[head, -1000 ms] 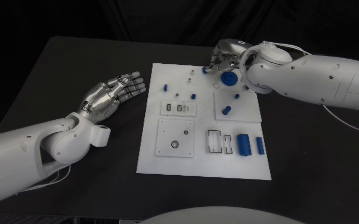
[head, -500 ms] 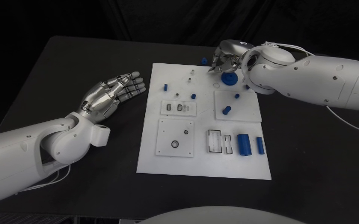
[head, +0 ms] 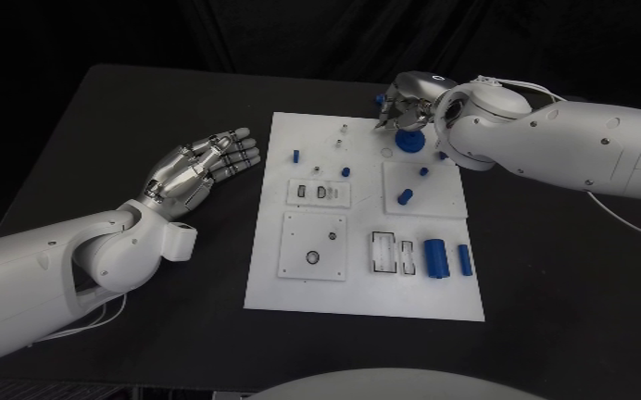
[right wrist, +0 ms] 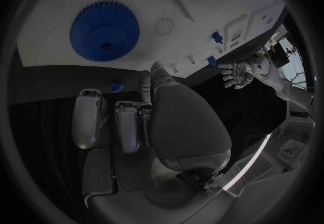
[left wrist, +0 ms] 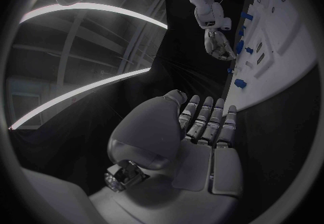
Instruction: Assemble the parts on the task board
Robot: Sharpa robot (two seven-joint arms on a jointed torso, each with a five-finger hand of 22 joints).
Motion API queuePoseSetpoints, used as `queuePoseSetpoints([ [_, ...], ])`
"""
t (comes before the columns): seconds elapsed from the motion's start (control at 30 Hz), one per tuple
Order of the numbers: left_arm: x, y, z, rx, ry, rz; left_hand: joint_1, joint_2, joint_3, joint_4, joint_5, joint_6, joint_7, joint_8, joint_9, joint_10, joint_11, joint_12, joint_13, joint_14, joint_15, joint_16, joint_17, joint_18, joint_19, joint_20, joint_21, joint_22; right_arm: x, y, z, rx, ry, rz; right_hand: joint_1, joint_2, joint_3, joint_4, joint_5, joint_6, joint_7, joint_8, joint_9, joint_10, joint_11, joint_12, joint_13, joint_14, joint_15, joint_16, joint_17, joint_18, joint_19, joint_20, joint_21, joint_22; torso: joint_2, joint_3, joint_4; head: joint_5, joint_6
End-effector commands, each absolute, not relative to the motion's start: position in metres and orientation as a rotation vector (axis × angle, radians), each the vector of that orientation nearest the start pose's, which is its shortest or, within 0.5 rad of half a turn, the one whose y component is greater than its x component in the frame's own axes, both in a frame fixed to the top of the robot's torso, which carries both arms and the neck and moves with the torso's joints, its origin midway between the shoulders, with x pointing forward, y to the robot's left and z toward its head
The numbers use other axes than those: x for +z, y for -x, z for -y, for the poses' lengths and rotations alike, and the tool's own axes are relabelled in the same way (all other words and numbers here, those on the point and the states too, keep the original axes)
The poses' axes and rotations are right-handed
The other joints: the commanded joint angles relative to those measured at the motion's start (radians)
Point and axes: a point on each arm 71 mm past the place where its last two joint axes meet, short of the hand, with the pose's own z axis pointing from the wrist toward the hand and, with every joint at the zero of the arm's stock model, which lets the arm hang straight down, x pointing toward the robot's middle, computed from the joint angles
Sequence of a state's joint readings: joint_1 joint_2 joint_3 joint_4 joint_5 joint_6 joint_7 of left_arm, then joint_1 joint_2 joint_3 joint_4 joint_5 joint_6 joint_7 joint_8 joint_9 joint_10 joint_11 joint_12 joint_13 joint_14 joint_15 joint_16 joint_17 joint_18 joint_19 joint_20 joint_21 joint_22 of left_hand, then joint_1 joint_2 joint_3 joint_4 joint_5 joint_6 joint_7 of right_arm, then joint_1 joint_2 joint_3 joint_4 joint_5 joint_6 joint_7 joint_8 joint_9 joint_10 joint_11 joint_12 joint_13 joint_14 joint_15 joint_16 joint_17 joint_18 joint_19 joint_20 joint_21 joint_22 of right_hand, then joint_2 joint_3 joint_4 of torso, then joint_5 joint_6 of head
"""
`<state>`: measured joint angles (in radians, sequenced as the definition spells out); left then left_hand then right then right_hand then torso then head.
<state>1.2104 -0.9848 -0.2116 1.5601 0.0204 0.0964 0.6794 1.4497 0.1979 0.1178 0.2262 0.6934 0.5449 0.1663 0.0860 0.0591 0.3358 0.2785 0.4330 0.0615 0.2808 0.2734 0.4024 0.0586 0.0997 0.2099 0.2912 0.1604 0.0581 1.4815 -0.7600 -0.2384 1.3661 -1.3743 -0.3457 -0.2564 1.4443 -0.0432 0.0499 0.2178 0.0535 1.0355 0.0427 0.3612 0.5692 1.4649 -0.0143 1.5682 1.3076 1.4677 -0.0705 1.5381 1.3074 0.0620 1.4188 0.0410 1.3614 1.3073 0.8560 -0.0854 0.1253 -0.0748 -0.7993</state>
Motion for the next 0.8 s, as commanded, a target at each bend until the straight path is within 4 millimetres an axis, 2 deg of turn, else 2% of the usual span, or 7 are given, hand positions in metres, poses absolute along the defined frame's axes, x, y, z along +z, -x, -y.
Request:
queuePoseSetpoints([
  [0.03,-0.2,-0.445,-0.256,-2.0,0.955,-1.271,-0.009,0.001,0.005,0.0,0.0,0.004,0.019,0.006,0.002,0.003,0.006,0.004,0.002,0.002,0.003,0.002,0.001,-0.016,0.0,0.0,-0.006,-0.001,-0.115,-0.54,0.223,0.408,0.061,-1.518,0.015,0.002,0.005,-0.003,0.021,-0.02,0.008,-0.013,0.0,0.106,-0.001,0.003,0.263,0.075,-0.002,-0.002,0.191,-0.001,0.005,-0.002,0.004,0.124,0.0,0.0,0.0008,-0.001,0.004],
  [0.13,-0.2,-0.445,-0.257,-2.0,0.955,-1.27,-0.01,0.001,0.008,0.001,0.0,0.006,0.019,0.007,0.002,0.004,0.006,0.006,0.002,0.003,0.004,0.003,0.002,-0.016,0.001,0.0,-0.006,-0.002,-0.111,-0.539,0.225,0.423,0.052,-1.474,0.015,-0.001,0.011,0.005,0.079,-0.034,0.018,-0.039,-0.01,0.106,0.008,0.003,0.263,0.071,0.005,-0.009,0.179,0.002,-0.002,0.004,-0.009,0.118,0.0,0.0001,0.0005,0.0,0.004],
  [0.27,-0.2,-0.445,-0.257,-1.998,0.955,-1.268,-0.01,0.001,0.008,0.001,0.0,0.006,0.019,0.007,0.002,0.004,0.006,0.006,0.002,0.003,0.004,0.003,0.002,-0.016,0.001,0.0,-0.006,-0.002,-0.101,-0.539,0.228,0.431,0.041,-1.421,0.04,-0.005,0.031,-0.002,0.154,-0.046,0.033,-0.074,-0.029,-0.072,0.021,-0.083,0.094,0.041,0.018,-0.047,0.112,0.017,-0.042,0.015,-0.069,0.084,0.0,-0.0002,0.0005,0.0,0.006],
  [0.3,-0.2,-0.445,-0.257,-1.998,0.955,-1.268,-0.01,0.001,0.008,0.001,0.0,0.006,0.019,0.007,0.002,0.004,0.006,0.006,0.002,0.003,0.004,0.003,0.002,-0.016,0.001,0.0,-0.006,-0.002,-0.099,-0.539,0.229,0.43,0.039,-1.414,0.051,-0.005,0.04,-0.006,0.188,-0.052,0.038,-0.082,-0.033,-0.151,0.026,-0.131,0.022,0.026,0.021,-0.065,0.082,0.023,-0.057,0.018,-0.092,0.071,0.0,-0.0002,0.0006,0.0,0.007],
  [0.33,-0.2,-0.445,-0.258,-1.998,0.955,-1.268,-0.01,0.001,0.008,0.001,0.0,0.006,0.019,0.007,0.002,0.004,0.006,0.006,0.002,0.003,0.004,0.003,0.002,-0.016,0.001,0.0,-0.006,-0.002,-0.096,-0.539,0.23,0.429,0.035,-1.402,0.075,-0.005,0.065,-0.012,0.235,-0.066,0.049,-0.097,-0.039,-0.333,0.036,-0.264,-0.147,-0.002,0.03,-0.101,0.025,0.03,-0.083,0.025,-0.13,0.051,0.0,-0.0001,0.0006,0.0,0.007],
  [0.47,-0.2,-0.444,-0.258,-1.997,0.955,-1.266,-0.011,0.0,0.011,0.001,0.0,0.008,0.019,0.008,0.002,0.006,0.006,0.009,0.002,0.004,0.004,0.005,0.002,-0.016,0.002,0.0,-0.006,-0.002,-0.084,-0.542,0.236,0.43,0.02,-1.333,0.1,-0.016,0.118,-0.012,0.268,-0.07,0.061,-0.112,-0.045,-0.623,0.049,-0.584,-0.49,-0.033,0.041,-0.148,-0.044,0.038,-0.102,0.037,-0.168,0.034,0.0,-0.0005,0.001,0.003,0.013],
  [0.8,-0.2,-0.444,-0.258,-1.997,0.954,-1.264,-0.012,0.0,0.012,0.001,0.0,0.01,0.02,0.008,0.002,0.008,0.007,0.01,0.003,0.004,0.004,0.006,0.002,-0.016,0.003,0.0,-0.005,-0.001,-0.073,-0.558,0.245,0.393,0.011,-1.27,0.119,-0.055,0.197,-0.016,0.252,-0.103,0.096,-0.159,-0.08,-0.671,0.086,-0.794,-0.657,-0.063,0.073,-0.183,-0.096,0.049,-0.136,0.067,-0.236,0.009,0.0,-0.0017,0.0017,0.007,0.024],
])
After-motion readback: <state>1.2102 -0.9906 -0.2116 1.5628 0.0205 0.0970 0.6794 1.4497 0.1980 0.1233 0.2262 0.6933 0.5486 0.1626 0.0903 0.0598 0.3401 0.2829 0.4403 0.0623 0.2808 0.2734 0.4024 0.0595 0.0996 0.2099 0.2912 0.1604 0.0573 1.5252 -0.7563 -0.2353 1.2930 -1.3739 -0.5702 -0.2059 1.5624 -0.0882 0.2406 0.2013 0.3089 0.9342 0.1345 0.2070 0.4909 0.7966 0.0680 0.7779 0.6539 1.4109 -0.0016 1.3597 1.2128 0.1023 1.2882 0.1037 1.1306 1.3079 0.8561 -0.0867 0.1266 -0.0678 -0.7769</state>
